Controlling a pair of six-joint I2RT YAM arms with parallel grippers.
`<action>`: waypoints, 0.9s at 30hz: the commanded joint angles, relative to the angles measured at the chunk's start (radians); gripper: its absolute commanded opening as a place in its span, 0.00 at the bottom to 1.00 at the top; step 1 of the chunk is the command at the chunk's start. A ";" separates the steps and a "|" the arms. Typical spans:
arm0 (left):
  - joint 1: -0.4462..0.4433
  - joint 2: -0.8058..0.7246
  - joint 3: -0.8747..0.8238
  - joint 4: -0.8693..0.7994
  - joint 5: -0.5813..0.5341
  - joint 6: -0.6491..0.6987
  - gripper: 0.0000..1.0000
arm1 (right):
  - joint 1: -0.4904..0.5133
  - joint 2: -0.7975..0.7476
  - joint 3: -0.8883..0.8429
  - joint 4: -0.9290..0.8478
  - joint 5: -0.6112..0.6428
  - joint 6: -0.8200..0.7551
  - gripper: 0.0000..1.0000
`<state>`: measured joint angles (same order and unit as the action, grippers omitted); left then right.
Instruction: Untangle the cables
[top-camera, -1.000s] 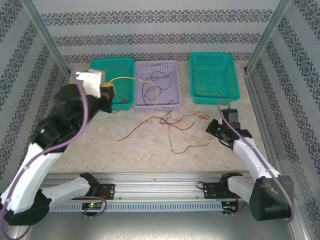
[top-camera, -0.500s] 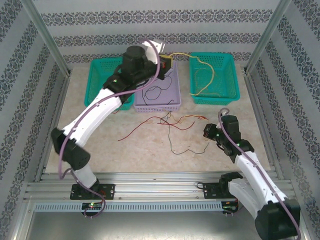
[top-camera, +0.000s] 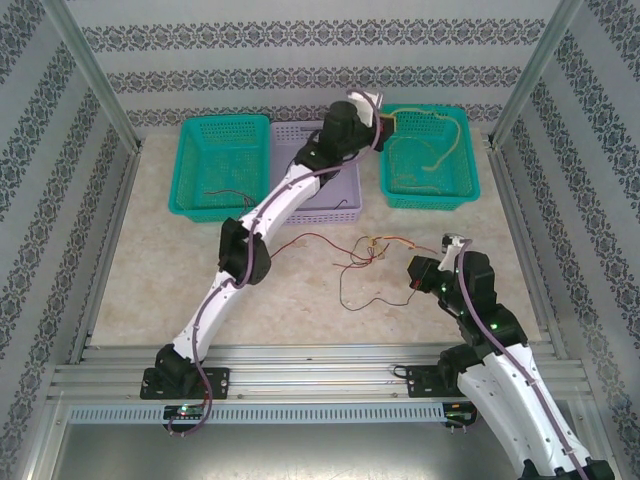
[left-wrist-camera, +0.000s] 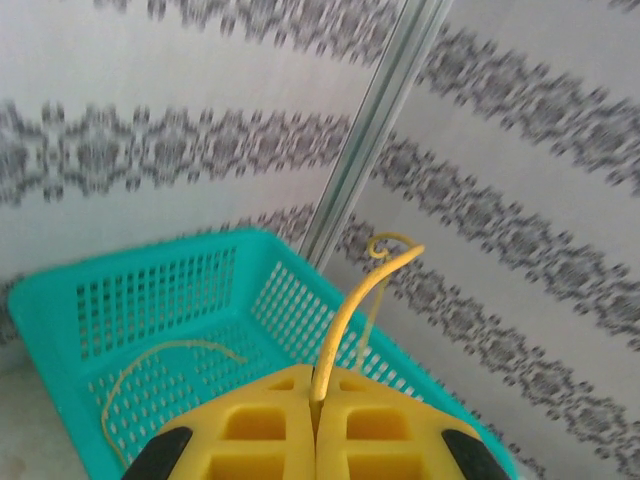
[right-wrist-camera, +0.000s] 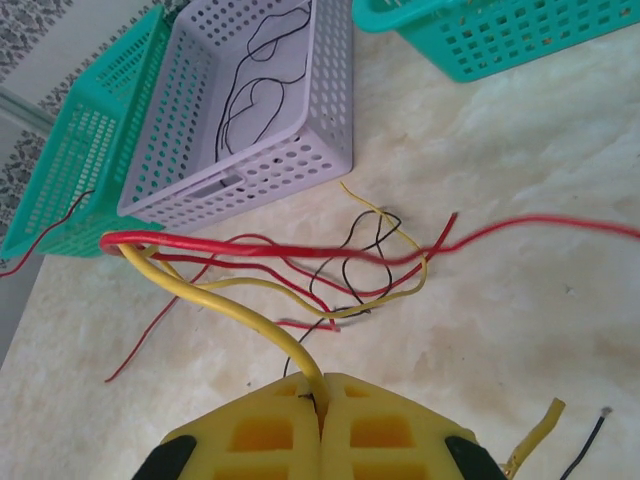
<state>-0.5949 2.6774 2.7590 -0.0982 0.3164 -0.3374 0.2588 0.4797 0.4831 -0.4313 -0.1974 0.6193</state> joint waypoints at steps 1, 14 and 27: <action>-0.024 0.029 0.027 0.040 -0.038 -0.029 0.00 | 0.013 -0.015 0.017 -0.033 -0.030 0.014 0.00; -0.062 0.048 0.042 -0.007 -0.020 0.014 0.69 | 0.043 -0.007 0.076 -0.052 0.032 0.021 0.00; -0.041 -0.187 0.024 -0.200 0.098 0.028 1.00 | 0.040 -0.021 0.112 -0.086 0.082 0.028 0.00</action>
<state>-0.6460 2.5710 2.7682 -0.2131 0.3630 -0.3119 0.2863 0.4625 0.5682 -0.5068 -0.1421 0.6338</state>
